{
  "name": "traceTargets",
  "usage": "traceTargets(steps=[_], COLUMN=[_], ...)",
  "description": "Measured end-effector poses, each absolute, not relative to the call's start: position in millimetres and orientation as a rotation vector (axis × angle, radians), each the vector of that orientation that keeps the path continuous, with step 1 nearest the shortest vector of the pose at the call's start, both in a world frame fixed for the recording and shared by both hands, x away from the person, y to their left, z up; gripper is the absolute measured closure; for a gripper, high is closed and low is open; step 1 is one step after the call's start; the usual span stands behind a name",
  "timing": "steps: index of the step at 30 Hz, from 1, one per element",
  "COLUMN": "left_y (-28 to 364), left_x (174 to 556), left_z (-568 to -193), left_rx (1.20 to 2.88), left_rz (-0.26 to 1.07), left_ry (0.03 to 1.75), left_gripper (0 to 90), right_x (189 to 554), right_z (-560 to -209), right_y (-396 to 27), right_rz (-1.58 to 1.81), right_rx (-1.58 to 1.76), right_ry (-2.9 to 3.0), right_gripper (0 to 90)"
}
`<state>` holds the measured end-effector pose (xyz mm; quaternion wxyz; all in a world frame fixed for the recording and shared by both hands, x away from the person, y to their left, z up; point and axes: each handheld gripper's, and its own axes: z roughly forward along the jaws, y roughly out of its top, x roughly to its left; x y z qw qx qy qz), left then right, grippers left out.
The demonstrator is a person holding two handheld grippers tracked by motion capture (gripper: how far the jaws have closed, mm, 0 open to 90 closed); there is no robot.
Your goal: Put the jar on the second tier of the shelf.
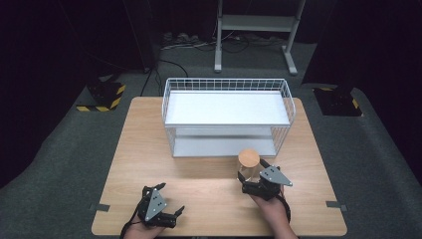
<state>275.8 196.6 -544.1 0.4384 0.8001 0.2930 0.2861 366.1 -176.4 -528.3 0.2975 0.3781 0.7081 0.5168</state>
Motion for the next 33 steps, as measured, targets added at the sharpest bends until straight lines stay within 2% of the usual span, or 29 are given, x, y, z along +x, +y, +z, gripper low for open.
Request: traceTargets(steps=[14,33], left_y=[196.7,196.5], left_x=[276.1,275.6], left_z=[-544.1,-544.1], left_rx=[1.987,1.988], left_rz=[0.712,0.714], left_ry=[0.732,0.728], left_gripper=[0.6,0.6], right_x=[371.8,374.1], right_z=[-528.7,-530.8], right_y=[-171.8,-172.4], right_rz=[1.419,1.450], right_rx=[0.980,0.978], right_ry=[1.904,1.875], right_gripper=[20.5,25.7])
